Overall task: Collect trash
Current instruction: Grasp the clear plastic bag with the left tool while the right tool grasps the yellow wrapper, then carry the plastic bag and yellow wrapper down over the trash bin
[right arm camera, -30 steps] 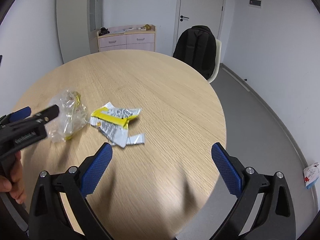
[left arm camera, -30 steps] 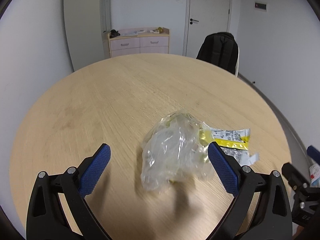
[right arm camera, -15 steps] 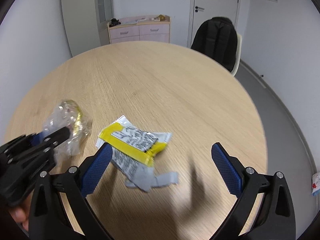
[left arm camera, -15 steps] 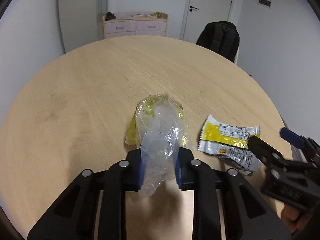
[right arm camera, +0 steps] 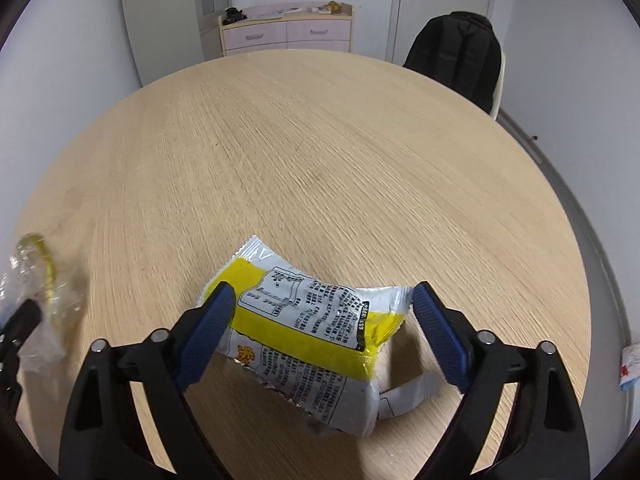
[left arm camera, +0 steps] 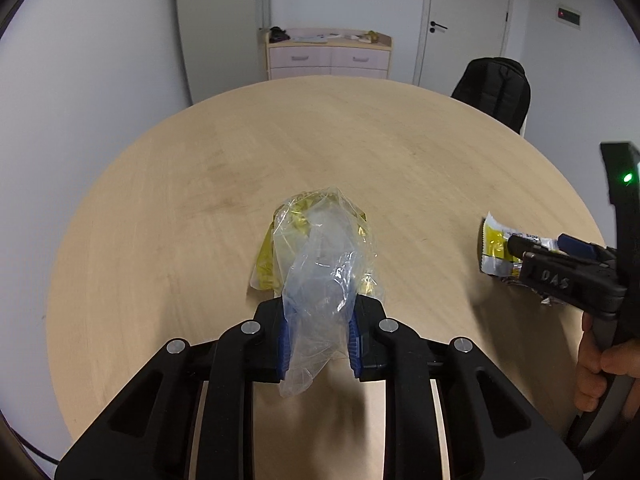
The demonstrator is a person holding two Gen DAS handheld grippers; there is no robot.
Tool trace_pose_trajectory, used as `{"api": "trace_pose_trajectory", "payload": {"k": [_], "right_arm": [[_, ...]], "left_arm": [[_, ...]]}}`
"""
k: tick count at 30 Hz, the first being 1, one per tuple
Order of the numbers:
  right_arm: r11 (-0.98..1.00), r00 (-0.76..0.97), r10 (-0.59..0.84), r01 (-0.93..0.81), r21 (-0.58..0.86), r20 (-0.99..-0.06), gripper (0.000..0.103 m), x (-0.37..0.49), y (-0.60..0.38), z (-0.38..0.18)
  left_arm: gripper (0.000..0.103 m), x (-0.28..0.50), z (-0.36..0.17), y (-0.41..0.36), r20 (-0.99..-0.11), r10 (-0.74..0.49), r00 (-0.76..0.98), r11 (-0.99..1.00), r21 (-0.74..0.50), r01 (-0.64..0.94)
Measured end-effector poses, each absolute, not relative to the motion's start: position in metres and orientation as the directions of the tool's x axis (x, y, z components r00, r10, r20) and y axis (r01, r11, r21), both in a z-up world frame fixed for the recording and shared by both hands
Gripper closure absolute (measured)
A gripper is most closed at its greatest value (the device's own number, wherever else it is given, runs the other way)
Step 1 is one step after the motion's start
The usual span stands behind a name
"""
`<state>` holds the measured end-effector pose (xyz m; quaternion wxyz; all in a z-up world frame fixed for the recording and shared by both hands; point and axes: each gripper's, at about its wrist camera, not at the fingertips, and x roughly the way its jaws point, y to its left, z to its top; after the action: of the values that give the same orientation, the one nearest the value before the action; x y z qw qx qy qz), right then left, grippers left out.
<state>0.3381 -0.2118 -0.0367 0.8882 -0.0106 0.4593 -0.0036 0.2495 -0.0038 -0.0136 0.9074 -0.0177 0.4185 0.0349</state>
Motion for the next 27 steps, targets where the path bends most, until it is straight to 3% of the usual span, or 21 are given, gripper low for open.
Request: {"api": "trace_pose_trajectory", "payload": {"k": [2,8,10,12,27], "right_arm": [[0.998,0.555,-0.047,-0.016,-0.067,-0.83,0.031,0.337,-0.202,-0.045],[1.0,0.546,0.002,-0.022,-0.012,-0.838,0.049,0.337,-0.199,-0.048],[1.0,0.545,0.005,-0.028,-0.013,-0.839,0.069,0.334,-0.199,-0.046],[0.999,0.544,-0.003,-0.026,-0.02,-0.839,0.077,0.332,-0.196,-0.045],[0.999,0.645,0.021,-0.049,-0.014,-0.764,0.082,0.249,-0.183,-0.009]], "left_arm": [[0.082,0.245,-0.012,0.0,-0.76,0.05,0.648,0.997,-0.005,-0.082],[0.082,0.239,-0.013,0.003,-0.761,0.047,0.647,0.997,-0.007,-0.081],[0.082,0.235,-0.013,0.007,-0.762,0.045,0.646,0.996,-0.012,-0.083],[0.082,0.232,-0.013,0.009,-0.763,0.045,0.645,0.996,-0.015,-0.087],[0.082,0.172,-0.004,0.026,-0.76,0.031,0.65,0.995,-0.041,-0.095]]}}
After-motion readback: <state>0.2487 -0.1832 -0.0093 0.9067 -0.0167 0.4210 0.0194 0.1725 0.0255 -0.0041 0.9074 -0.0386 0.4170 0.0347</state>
